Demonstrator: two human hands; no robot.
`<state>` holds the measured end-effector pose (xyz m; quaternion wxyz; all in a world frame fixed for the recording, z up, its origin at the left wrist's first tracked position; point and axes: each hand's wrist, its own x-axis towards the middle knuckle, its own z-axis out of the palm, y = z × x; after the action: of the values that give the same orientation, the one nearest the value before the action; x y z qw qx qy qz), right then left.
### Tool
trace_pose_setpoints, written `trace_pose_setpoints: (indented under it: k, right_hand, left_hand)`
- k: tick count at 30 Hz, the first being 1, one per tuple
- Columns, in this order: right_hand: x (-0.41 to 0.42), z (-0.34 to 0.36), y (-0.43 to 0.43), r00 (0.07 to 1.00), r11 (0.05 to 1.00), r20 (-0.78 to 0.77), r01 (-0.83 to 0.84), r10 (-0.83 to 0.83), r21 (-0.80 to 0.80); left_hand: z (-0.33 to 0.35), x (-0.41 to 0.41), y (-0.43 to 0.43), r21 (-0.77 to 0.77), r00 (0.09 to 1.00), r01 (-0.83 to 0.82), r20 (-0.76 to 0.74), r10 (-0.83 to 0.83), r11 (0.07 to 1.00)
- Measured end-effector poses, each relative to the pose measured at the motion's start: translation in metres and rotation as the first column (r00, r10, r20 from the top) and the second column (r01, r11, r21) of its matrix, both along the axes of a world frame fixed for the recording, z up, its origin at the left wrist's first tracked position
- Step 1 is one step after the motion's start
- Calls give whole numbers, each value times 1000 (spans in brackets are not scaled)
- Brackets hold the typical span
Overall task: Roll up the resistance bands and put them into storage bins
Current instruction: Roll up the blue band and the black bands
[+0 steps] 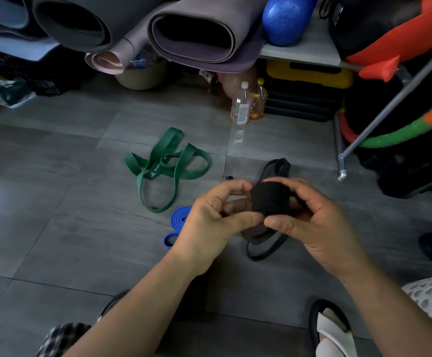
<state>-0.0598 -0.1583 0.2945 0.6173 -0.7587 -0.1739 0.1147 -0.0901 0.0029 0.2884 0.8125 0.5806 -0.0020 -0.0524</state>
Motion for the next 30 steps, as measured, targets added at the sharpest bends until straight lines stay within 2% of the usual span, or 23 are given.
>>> trace_pose_setpoints:
  k: [4,6,7,9,11,12,13,14,16,18,19,22,24,25,27,28,29,30]
  right_hand:
    - [-3,-2,3,1000,1000,2,18,-18,23]
    - [-4,0,2,999,999,4,33,-33,-42]
    - [-4,0,1,998,990,50,31,-24,-136]
    - [-3,0,-1,980,906,197,50,37,-421]
    - [-4,-4,0,940,782,311,86,142,-617]
    - [-5,-5,3,923,740,341,102,178,-664]
    - [-6,-5,6,915,725,356,114,189,-680]
    - [-7,-3,7,919,736,353,114,178,-668]
    - [-4,-1,4,955,837,278,64,107,-543]
    - [1,1,-2,993,946,108,-16,54,-324]
    - [2,1,-3,998,982,33,-42,49,-184]
    - [2,0,0,996,989,-60,-52,61,136]
    - [-2,-2,7,997,973,-67,-6,22,232]
    - [-4,-4,9,998,974,-61,19,-5,228]
    - [-4,-6,8,999,992,-29,39,-35,118]
    - [-2,-6,4,999,999,2,38,-38,19]
    - [0,-6,1,998,992,61,35,-28,-119]
    - [1,-6,-2,988,956,152,36,9,-292]
  left_hand:
    - [-4,0,-3,-129,999,-44,-28,40,991]
    - [-4,1,-2,-110,998,-25,-60,18,994]
    - [-4,1,-1,-39,998,-2,-66,-1,999]
    - [-6,2,3,266,999,54,-18,-51,962]
    - [-9,3,5,641,984,43,106,-143,766]
    - [-10,3,4,736,973,3,155,-172,677]
    - [-10,2,3,755,971,-29,176,-160,655]
    - [-7,1,3,726,979,-44,168,-116,687]
    - [-3,1,4,557,996,-37,85,-12,830]
    - [2,0,6,307,999,-32,-4,35,951]
    - [4,-1,6,188,999,-38,-28,44,981]
    - [2,-1,4,-69,997,-54,-52,50,996]
    - [-1,-1,1,-204,994,-68,-95,49,977]
    - [-3,0,0,-255,991,-68,-127,37,965]
    - [-2,1,1,-238,986,-46,-164,7,970]
    - [-2,2,3,-118,989,-12,-151,-6,993]
    - [-3,4,7,96,994,26,-109,-16,995]
    - [-3,5,10,358,999,43,-46,-28,933]
